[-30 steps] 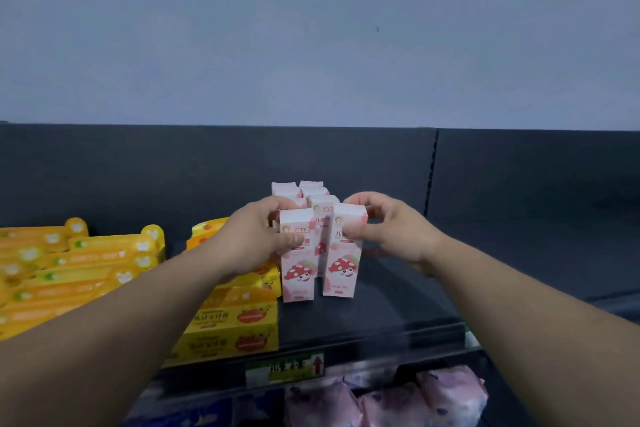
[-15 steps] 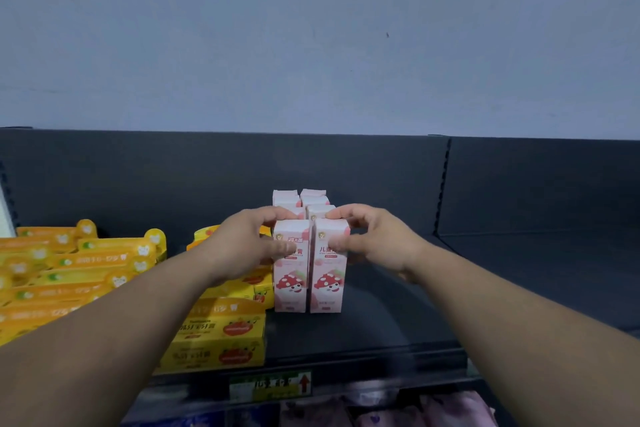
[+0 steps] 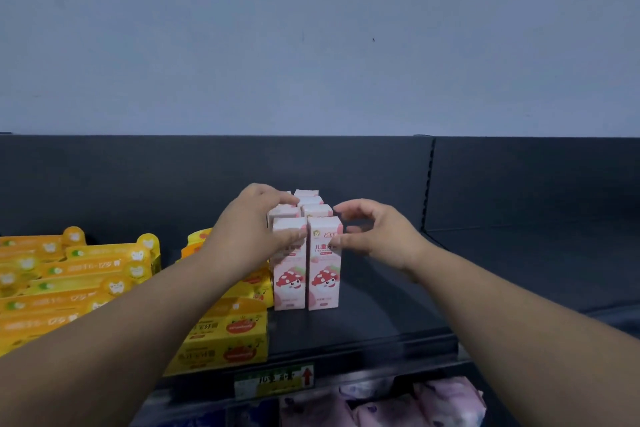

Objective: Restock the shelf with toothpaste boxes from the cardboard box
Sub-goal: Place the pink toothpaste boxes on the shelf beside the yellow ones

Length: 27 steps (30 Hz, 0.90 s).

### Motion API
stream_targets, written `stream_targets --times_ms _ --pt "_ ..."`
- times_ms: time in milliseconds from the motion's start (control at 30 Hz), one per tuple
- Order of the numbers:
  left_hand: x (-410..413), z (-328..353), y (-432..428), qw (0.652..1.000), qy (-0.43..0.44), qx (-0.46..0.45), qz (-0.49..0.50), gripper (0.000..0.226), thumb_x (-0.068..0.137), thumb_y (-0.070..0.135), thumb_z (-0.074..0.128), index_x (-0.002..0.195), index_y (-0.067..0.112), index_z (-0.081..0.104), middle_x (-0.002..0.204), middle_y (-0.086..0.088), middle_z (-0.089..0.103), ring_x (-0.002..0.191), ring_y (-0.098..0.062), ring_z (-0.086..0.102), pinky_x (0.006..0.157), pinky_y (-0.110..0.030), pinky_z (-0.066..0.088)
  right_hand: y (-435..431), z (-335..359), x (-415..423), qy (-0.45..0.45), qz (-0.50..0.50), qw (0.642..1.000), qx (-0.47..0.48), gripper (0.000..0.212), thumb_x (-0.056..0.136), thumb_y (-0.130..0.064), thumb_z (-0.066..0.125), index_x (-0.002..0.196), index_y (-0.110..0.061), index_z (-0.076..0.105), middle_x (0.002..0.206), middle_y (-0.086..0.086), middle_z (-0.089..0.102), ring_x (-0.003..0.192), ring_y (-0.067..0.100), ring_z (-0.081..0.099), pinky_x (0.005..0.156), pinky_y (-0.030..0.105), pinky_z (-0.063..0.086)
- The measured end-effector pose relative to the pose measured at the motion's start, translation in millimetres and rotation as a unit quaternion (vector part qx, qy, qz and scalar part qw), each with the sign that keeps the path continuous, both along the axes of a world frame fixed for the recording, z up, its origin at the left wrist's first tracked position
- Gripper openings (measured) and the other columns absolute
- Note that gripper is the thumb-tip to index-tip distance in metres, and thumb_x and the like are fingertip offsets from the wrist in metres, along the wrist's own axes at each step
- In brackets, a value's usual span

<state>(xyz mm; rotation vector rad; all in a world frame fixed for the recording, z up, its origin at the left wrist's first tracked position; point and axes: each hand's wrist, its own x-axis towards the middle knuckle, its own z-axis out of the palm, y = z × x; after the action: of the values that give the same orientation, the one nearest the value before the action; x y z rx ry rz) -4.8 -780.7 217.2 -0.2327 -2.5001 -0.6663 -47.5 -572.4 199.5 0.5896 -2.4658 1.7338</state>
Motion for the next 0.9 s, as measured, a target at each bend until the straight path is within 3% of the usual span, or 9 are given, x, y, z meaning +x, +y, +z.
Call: stream_targets --times_ms 133,200,300,433,633,900 --pt "4 -4 20 0.997 0.037 -0.052 -0.038 0.050 0.080 0.048 0.069 0.127 0.037 0.054 0.130 0.014 0.043 0.118 -0.007 0.045 0.090 -0.023 0.039 17 -8 15 0.035 -0.089 0.994 0.055 0.059 0.070 -0.029 0.086 0.123 -0.033 0.059 0.125 -0.010 0.055 0.116 0.007 0.053 0.080 0.016 0.045" --pt "2 -12 31 0.993 0.056 -0.071 -0.070 0.051 0.079 0.050 0.069 0.126 0.035 0.056 0.127 0.012 0.046 0.119 -0.010 0.045 0.096 -0.028 0.041 31 -14 24 0.078 -0.150 0.976 0.137 0.064 0.072 -0.039 0.083 0.128 -0.036 0.053 0.132 -0.011 0.049 0.123 0.006 0.047 0.089 0.018 0.039" --pt "0 -25 53 0.983 0.096 -0.129 -0.093 0.059 0.076 0.055 0.069 0.128 0.030 0.057 0.128 0.005 0.050 0.122 -0.018 0.046 0.104 -0.034 0.027 54 -25 41 0.127 -0.239 0.919 0.288 0.073 0.076 -0.055 0.073 0.139 -0.038 0.040 0.143 -0.009 0.039 0.133 0.013 0.036 0.107 0.031 0.034" --pt "7 -42 92 0.970 0.092 -0.198 -0.107 0.070 0.081 0.063 0.057 0.141 0.034 0.039 0.148 0.003 0.030 0.141 -0.017 0.021 0.117 -0.039 0.004 82 -41 71 0.139 -0.330 0.835 0.418 0.082 0.078 -0.070 0.058 0.147 -0.039 0.027 0.151 -0.007 0.028 0.143 0.018 0.019 0.117 0.047 0.017" --pt "31 -64 158 0.964 0.072 -0.209 -0.148 0.076 0.085 0.065 0.048 0.148 0.033 0.022 0.156 0.001 0.014 0.146 -0.021 0.004 0.118 -0.045 -0.005 136 -57 125 0.090 -0.419 0.770 0.472 0.085 0.081 -0.075 0.047 0.150 -0.040 0.012 0.159 -0.004 0.011 0.148 0.025 0.001 0.119 0.055 0.001" --pt "79 -100 260 0.961 0.015 -0.190 -0.199 0.084 0.084 0.070 0.045 0.150 0.035 0.007 0.158 0.002 0.000 0.147 -0.022 -0.007 0.117 -0.050 -0.003 228 -87 212 0.001 -0.493 0.736 0.464 0.087 0.080 -0.076 0.046 0.150 -0.041 0.008 0.162 -0.002 0.004 0.149 0.026 -0.002 0.118 0.055 -0.002"
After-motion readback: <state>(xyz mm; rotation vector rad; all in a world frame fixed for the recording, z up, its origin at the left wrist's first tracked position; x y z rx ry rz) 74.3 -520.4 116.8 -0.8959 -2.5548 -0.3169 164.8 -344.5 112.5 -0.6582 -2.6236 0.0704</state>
